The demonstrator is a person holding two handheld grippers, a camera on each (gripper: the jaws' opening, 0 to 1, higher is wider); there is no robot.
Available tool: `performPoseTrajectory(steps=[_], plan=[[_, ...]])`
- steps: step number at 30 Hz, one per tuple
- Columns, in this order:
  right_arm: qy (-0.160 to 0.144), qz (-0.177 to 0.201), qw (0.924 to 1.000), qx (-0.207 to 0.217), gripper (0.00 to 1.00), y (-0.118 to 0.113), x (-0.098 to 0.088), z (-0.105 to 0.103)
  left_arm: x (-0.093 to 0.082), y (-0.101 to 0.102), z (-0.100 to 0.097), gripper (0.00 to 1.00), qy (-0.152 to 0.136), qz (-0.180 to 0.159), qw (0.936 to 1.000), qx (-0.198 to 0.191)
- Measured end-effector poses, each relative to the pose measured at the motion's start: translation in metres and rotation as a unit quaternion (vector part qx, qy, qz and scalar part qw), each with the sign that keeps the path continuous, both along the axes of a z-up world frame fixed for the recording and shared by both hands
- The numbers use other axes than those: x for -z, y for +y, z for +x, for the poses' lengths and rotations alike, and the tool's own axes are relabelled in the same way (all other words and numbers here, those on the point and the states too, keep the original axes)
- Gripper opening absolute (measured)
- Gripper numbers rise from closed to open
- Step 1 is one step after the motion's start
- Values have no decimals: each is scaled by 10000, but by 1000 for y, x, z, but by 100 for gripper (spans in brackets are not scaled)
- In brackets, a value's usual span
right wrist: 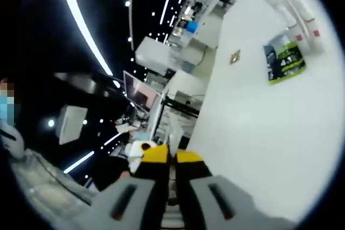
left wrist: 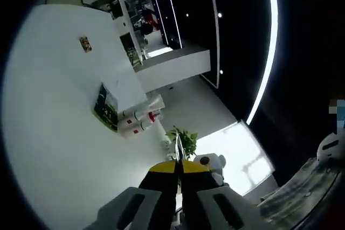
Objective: Arrange the skincare products in the storage area until every visible bottle or jar stands upright without overlapping.
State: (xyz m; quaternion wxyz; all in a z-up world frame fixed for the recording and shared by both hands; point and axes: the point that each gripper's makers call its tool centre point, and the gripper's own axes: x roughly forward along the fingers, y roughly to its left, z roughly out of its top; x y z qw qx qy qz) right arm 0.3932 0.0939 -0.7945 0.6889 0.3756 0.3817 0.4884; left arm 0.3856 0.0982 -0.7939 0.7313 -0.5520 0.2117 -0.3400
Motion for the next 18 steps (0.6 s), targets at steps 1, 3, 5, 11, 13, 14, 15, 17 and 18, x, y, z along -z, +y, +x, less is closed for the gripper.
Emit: performPoseTrajectory(steps=[1,3,5,11,13,14,15,17,18], plan=[[-3,-10,10000,0,1,0,0,0,1,1,0,1,5,11,10000,-1],[1,-25,10000,7,1,1,0,0,1,3,0,1,20,26,10000,-2],[38,4,10000,28,1,3,0,1,2,5,-1,1,13,40,10000,-1],[94,2,9999,99,1,5,1,6,4,8,-4,0,49,45,10000,20],[115,-11,9998,146,1,6,0,6,5,10,-6,0,61,46,10000,32],[116,-17,9998,151,1,6,1,6,5,10,-6,0,59,47,10000,34],[122,-33,9998,169,1,7,2,6,6,11,-8,0,67,57,10000,38],[149,-53,9997,201,1,9,3,6,7,12,-11,0,68,63,10000,37],[151,-56,9997,206,1,9,3,6,7,13,-12,0,75,61,9999,28]])
